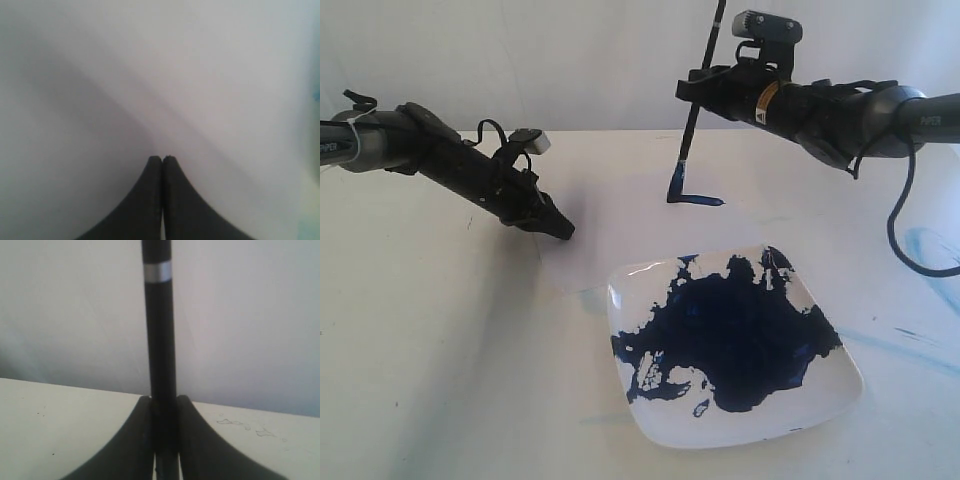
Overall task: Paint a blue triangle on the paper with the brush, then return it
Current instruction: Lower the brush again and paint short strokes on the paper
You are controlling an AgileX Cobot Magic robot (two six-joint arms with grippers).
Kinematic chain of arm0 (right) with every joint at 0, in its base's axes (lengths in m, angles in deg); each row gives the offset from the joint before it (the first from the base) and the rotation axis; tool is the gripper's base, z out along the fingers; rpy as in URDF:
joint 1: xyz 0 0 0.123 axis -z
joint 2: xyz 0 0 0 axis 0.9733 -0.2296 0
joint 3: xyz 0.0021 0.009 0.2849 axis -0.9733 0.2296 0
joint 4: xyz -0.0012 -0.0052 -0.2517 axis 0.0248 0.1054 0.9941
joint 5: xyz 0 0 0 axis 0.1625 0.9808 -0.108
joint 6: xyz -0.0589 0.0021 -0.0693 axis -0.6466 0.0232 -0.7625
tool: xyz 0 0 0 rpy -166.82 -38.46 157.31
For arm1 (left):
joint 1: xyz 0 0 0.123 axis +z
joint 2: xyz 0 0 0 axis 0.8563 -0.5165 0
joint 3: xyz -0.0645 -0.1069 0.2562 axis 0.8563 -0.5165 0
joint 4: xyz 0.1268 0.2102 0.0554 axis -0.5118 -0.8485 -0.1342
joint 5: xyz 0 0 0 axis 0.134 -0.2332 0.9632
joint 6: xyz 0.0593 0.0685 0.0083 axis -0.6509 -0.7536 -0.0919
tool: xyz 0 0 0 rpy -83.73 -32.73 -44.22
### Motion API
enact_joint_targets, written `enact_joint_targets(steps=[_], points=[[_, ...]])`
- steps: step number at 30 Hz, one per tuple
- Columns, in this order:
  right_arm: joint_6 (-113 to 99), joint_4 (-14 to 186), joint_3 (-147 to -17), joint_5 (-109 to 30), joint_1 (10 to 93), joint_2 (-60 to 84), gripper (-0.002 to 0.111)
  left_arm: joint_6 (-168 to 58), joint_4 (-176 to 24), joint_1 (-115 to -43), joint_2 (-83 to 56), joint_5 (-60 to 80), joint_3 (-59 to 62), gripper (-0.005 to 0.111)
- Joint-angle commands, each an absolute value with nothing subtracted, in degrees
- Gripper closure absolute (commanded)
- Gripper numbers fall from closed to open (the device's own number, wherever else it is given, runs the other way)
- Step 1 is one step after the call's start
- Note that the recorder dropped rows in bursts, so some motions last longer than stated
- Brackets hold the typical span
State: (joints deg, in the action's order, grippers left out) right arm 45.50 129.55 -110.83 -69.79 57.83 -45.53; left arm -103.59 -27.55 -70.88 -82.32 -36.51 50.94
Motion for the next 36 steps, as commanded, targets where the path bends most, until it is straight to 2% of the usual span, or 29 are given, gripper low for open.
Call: enact_joint_targets(steps=[1,36], points=[[44.85,129.63,-111.19,-69.13,57.94,-45.26,0.108,-103.36,-27.39,-70.92,-82.19,-37.83,50.75,0.107],[62.68,148.24,-110.99,-62.25,57.94,-41.48,0.108,-103.24,-26.92,-70.92,-82.19,-37.82,50.75,0.107]])
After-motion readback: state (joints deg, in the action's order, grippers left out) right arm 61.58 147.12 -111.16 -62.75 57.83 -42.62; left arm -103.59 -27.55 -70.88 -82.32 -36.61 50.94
